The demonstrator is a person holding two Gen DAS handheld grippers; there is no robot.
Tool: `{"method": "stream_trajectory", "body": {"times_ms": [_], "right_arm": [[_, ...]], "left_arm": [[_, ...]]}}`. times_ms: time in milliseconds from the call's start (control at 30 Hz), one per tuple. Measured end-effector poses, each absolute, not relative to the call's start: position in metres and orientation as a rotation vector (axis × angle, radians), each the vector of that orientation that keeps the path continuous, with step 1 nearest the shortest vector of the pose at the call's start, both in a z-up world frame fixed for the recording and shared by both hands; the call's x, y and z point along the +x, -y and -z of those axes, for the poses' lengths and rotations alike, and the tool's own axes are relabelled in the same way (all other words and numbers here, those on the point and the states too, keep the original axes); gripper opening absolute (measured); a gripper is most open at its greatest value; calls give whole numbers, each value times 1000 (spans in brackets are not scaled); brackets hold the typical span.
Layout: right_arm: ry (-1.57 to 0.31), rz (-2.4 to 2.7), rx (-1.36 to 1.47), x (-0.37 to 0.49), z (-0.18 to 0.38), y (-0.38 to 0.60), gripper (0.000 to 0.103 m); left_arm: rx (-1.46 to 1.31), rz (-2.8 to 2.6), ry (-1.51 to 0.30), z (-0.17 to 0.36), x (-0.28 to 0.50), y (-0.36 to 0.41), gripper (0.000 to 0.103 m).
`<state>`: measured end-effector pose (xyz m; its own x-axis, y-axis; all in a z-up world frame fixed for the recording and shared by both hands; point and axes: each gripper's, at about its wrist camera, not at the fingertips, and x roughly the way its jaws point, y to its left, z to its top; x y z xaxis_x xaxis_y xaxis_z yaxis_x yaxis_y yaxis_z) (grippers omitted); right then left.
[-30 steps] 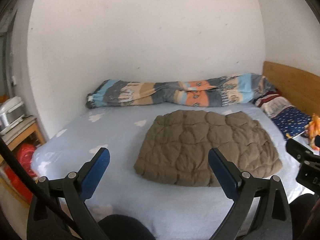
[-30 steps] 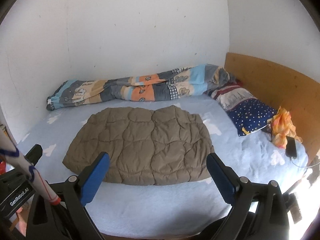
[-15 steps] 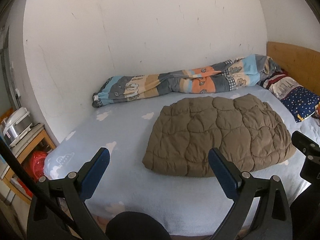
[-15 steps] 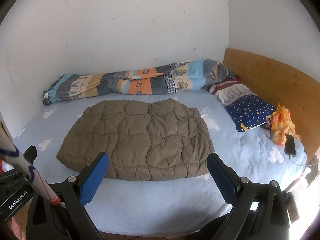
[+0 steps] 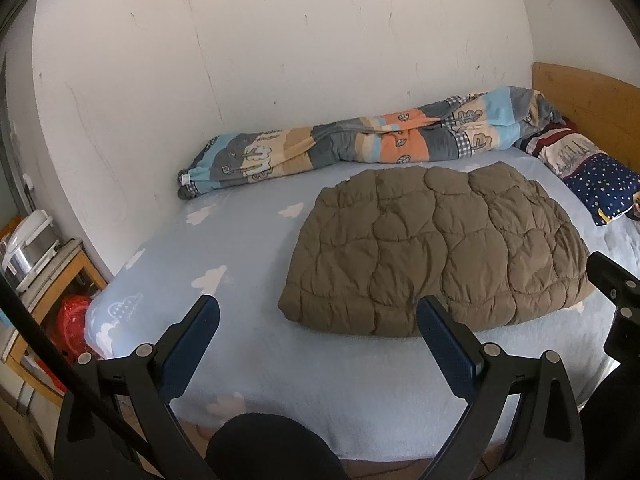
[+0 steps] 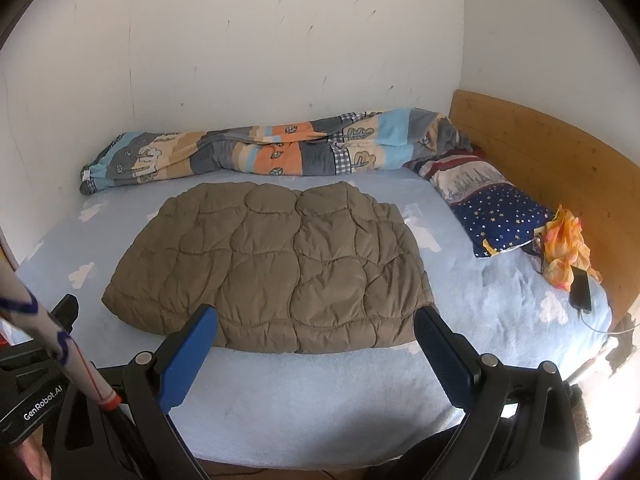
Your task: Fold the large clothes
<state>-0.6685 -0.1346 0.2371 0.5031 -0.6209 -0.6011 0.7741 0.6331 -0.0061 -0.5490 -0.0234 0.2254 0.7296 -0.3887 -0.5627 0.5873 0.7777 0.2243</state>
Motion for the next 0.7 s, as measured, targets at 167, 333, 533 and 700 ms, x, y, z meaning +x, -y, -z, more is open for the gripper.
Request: {"method": "stream_trajectory", "body": {"times_ms": [167,333,533,700], "right_arm": [[-621,848,281,-667,-233,136,100],[-637,838,289,-664,-228,136,101],[-642,831,285,-663,-227,135,101],[-646,830,282,-660,-226,135,101]], "left_arm": [[409,554,-530,-222,-545,24,98],[408,553,-534,-221,-543,25,98],[411,541,-548,-218,-541,25,98],[411,537,-556,-216,-540,26,98]]}}
